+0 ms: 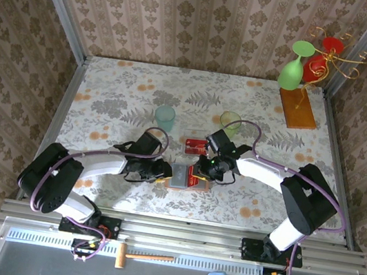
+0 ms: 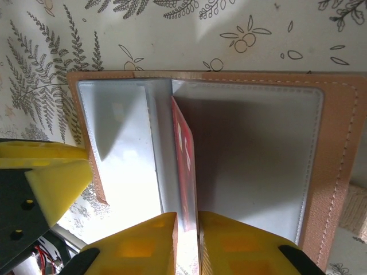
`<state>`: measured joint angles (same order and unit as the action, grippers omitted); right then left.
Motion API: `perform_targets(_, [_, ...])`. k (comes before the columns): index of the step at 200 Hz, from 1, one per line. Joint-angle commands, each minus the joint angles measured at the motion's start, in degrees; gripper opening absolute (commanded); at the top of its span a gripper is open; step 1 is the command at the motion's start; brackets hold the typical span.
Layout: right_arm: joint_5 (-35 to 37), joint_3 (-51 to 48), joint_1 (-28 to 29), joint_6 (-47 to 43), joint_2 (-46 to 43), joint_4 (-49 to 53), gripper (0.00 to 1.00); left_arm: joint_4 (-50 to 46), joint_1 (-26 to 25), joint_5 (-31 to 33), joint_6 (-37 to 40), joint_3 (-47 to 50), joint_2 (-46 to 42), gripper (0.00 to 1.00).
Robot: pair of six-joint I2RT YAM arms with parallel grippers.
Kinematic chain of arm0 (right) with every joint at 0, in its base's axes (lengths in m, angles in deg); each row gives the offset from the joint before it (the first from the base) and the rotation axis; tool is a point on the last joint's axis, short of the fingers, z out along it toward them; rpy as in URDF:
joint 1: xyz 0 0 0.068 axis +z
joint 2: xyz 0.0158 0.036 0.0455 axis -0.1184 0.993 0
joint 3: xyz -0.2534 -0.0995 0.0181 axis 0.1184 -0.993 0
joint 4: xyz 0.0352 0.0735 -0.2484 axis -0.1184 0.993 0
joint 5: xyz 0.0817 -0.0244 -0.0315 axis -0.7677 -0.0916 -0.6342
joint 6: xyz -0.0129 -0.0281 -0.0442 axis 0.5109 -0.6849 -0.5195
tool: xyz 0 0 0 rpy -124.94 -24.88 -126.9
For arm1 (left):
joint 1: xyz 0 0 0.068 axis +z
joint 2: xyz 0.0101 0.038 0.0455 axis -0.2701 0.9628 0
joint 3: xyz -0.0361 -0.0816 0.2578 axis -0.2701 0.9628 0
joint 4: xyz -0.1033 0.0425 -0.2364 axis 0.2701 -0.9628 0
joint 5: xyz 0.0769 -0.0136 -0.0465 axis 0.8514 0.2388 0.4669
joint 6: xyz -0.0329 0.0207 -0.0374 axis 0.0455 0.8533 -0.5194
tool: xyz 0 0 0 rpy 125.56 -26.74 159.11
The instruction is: Take the credit cards out of the card holder
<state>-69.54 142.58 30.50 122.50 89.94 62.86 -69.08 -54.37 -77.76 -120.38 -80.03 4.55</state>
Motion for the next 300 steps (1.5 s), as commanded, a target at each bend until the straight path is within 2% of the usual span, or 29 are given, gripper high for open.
perform_targets(1, [1.53, 1.43, 0.41, -0.85, -1.16, 1.91, 0.16, -1.45, 0.15, 1.03, -0.15, -0.41, -2.14, 0.34])
perform_targets(103, [3.15, 1.48, 0.41, -1.24, -2.77, 3.0, 0.15, -1.65, 0.36, 1.08, 0.02, -0.65, -2.5, 0.34])
perform_targets(233, [4.45, 2.86, 0.32, -2.86, -5.75, 5.51, 0.05, -2.98, 0.79, 2.06, 0.42, -1.87, -4.29, 0.34])
perform_targets(273, [5.49, 7.0, -0.79, -8.4, -6.58, 11.58, 0.03, -3.82, 1.88, 2.28, 1.0, -1.95, -5.9, 0.34])
perform_targets(300, [5.93, 11.19, -1.44, -18.99, -6.44, 16.42, 0.0, -4.18, 2.74, 2.28, 1.08, -1.14, -7.3, 0.34])
